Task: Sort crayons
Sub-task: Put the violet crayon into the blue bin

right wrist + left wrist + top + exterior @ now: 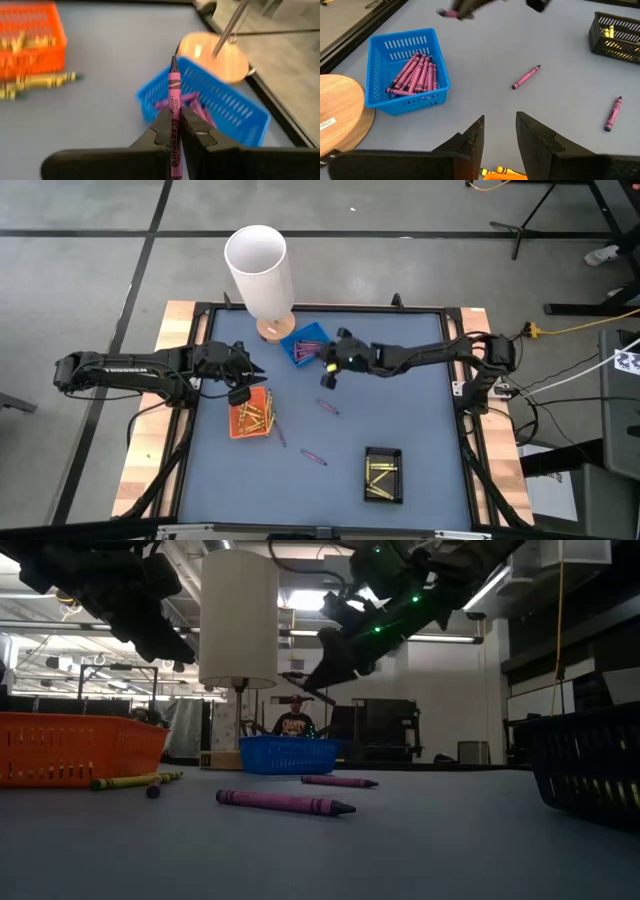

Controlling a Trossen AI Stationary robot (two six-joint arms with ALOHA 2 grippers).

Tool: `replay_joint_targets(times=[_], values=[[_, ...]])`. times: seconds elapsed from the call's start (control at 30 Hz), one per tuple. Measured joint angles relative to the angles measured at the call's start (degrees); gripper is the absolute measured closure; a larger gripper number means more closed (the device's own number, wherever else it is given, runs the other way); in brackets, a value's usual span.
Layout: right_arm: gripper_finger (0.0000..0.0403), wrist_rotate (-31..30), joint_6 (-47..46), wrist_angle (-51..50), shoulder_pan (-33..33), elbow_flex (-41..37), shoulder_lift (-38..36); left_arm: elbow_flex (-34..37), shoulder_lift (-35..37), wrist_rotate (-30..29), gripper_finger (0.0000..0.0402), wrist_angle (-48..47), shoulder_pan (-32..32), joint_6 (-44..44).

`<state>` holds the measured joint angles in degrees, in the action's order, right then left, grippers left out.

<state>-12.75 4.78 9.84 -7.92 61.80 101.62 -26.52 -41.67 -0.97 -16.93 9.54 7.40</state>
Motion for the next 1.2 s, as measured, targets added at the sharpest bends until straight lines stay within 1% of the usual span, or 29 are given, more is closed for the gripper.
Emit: replay_joint_targets(times=[0.13,0.37,0.77,0.9,1.0,1.13,1.2], values=[[0.0384,3.28,-0.02,6.02,-3.04,0.0,0.0,0.0,0.0,0.0,0.0305,0.0,0.0,-0.01],[0.0384,3.8,-0.04,17.01,-5.05,0.32,2.73,0.0,0.0,-0.02,0.0305,-0.06,0.0,-0.31],[0.0384,1.64,0.08,16.88,-5.27,0.13,7.19,0.04,0.0,-0.07,0.0305,-0.15,0.0,-0.48],[0.0382,1.53,2.73,17.12,-5.27,0.13,7.21,0.04,0.0,-1.24,0.0305,-0.13,0.0,-0.48],[0.0362,1.44,3.1,17.09,-5.27,0.13,7.19,0.04,0.0,-2.69,0.0305,-0.15,0.0,-0.48],[0.0309,1.21,3.1,17.03,-5.38,0.13,7.19,0.04,0.0,-3.21,0.0305,-0.15,0.0,-0.48],[0.0282,-0.37,3.09,17.07,-5.38,0.13,7.2,0.04,0.0,-3.21,0.0305,-0.15,0.0,-0.48]])
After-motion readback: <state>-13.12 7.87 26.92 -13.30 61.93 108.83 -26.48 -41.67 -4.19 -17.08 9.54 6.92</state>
